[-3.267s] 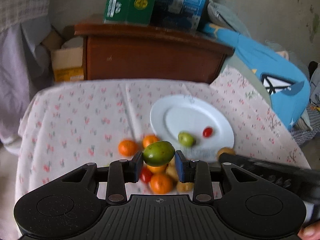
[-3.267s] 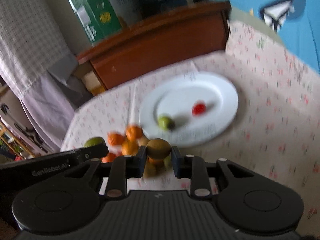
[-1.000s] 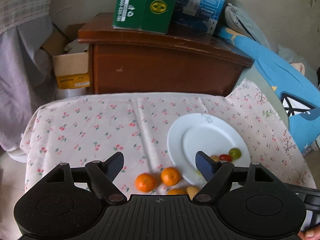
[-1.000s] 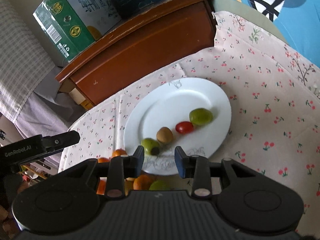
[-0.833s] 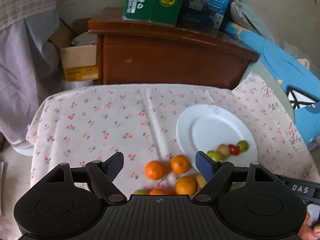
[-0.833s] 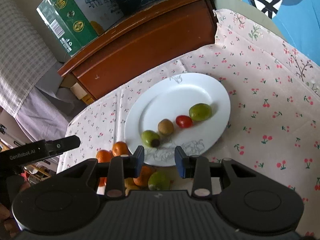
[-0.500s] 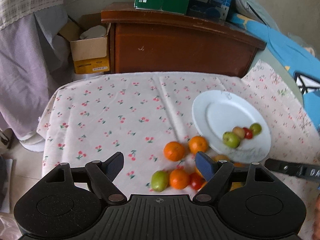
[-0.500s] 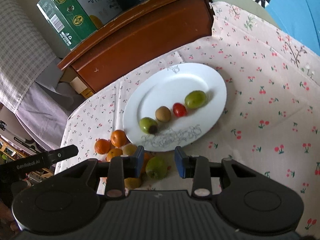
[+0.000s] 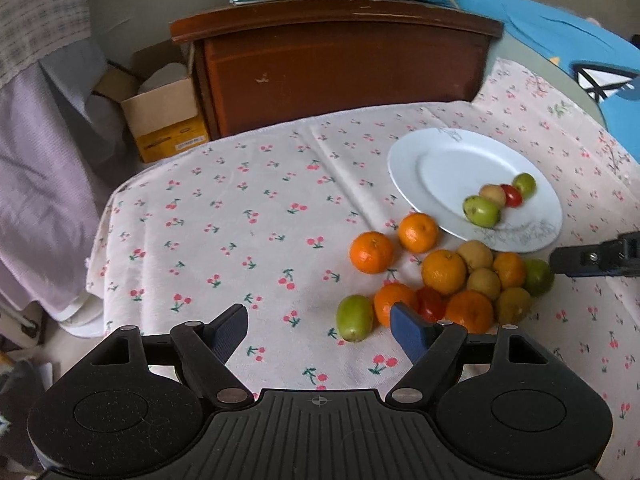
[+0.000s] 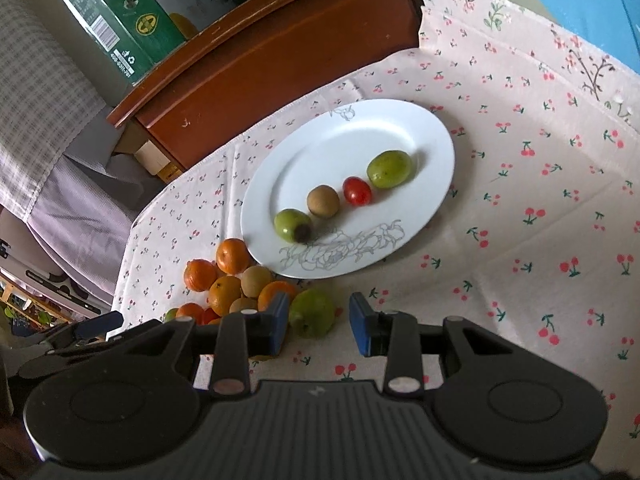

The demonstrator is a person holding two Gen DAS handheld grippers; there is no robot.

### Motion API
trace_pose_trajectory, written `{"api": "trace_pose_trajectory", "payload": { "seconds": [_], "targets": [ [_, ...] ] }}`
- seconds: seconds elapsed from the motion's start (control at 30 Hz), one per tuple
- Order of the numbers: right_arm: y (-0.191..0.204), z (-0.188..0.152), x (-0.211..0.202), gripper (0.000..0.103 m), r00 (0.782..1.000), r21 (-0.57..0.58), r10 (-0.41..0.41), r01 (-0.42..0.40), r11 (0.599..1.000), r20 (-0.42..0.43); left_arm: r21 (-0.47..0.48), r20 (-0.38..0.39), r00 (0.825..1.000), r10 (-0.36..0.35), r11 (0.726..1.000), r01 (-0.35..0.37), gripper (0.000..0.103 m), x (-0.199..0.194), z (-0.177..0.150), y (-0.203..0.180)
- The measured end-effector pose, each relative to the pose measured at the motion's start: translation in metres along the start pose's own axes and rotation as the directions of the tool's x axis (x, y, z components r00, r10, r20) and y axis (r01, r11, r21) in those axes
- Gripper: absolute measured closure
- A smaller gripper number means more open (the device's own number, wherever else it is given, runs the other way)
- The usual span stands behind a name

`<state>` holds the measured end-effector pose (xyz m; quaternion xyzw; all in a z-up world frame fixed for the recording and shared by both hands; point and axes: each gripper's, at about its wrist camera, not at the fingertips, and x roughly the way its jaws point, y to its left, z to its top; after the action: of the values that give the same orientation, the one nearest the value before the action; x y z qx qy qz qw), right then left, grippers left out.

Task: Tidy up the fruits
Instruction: 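Grasp a small green lime with the left gripper while the right gripper grasps a green fruit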

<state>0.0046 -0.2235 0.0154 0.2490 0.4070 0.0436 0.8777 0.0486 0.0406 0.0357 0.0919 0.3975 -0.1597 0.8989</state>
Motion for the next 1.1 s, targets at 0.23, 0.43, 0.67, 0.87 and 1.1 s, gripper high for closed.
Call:
{"api": "trace_pose_trajectory", "payload": {
  "seconds": [0.23, 0.43, 0.67, 0.87, 1.1],
  "targets": [
    [0.007, -0.004, 0.011, 0.068, 0.999, -0.013, 0.012, -0.012, 1.000, -0.032, 0.022, 0.005, 1.000, -0.027, 0.999, 0.027, 0.031, 0.009, -0.003, 0.001],
    [0.008, -0.006, 0.017, 0.068, 0.999, -0.021, -0.002, 0.001, 1.000, -0.038, 0.015, 0.023, 0.997, -0.070, 0.997, 0.070, 0.044, 0.013, -0.002, 0.004],
    [0.009, -0.007, 0.021, 0.069, 0.999, -0.037, -0.012, 0.010, 0.999, -0.043, -0.023, -0.010, 0.986, -0.166, 0.986, 0.166, 0.054, 0.013, -0.003, 0.009],
    [0.005, -0.005, 0.021, 0.075, 0.999, -0.040, -0.015, 0.013, 0.999, -0.046, 0.052, -0.033, 0.992, -0.120, 0.991, 0.122, 0.054, 0.015, -0.006, 0.006],
    [0.008, -0.007, 0.022, 0.072, 0.999, -0.053, -0.019, 0.017, 0.998, -0.039, 0.103, -0.036, 0.993, -0.113, 0.988, 0.116, 0.054, 0.026, -0.006, -0.004]
  ]
}}
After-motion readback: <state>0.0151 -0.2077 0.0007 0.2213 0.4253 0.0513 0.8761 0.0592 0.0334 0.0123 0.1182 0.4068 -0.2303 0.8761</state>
